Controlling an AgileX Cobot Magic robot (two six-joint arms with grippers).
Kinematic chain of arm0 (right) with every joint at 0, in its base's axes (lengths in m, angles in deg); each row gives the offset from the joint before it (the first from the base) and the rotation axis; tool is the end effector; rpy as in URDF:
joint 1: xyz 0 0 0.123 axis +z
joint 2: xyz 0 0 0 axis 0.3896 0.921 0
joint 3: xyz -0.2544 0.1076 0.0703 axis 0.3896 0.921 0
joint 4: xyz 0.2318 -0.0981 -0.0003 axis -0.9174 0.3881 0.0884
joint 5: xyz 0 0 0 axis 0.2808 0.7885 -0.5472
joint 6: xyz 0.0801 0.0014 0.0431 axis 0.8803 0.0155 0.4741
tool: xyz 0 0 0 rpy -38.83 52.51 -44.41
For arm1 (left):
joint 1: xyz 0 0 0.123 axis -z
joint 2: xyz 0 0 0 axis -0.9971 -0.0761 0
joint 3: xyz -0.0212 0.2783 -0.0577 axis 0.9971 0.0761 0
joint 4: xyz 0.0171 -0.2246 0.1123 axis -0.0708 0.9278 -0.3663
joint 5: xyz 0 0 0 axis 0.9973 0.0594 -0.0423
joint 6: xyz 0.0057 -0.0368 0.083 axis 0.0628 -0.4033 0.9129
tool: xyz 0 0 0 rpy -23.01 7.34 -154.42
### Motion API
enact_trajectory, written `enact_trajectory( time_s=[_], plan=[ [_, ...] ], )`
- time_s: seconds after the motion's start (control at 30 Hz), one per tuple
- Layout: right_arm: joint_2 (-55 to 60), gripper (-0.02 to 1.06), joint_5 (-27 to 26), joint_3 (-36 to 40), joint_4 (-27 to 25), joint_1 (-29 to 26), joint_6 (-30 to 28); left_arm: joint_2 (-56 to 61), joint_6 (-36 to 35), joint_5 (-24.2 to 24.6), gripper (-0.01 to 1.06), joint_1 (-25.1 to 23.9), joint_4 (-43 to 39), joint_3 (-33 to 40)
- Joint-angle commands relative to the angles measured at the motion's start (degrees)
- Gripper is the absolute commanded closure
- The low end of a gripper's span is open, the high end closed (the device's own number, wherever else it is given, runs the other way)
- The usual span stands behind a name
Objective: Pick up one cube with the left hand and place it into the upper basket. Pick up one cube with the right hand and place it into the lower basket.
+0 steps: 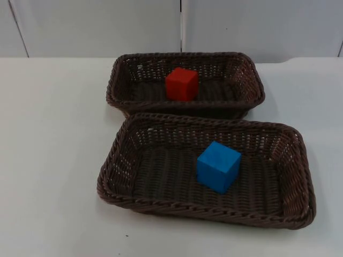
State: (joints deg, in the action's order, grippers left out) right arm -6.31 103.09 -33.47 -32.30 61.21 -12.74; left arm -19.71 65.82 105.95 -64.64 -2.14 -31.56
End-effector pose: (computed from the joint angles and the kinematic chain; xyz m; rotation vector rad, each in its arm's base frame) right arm -0.0055 -0.0062 0.2809 -0.6805 1.9648 0.3905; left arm -0.0046 0.0010 0.2760 0.3775 2.0349 -0.2357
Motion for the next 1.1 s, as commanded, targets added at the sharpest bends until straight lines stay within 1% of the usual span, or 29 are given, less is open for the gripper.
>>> enact_trajectory(
  time_s=[0.0,1.07],
  plan=[
    [-0.2,-0.01,-0.7,0.4,0.0,0.3,-0.7,0.2,-0.3,0.2,0.00,0.3,-0.5,0.4],
    [-0.2,-0.01,-0.8,0.4,0.3,0.3,-0.9,0.2,-0.3,0.2,0.00,0.3,-0.5,0.4]
  ],
)
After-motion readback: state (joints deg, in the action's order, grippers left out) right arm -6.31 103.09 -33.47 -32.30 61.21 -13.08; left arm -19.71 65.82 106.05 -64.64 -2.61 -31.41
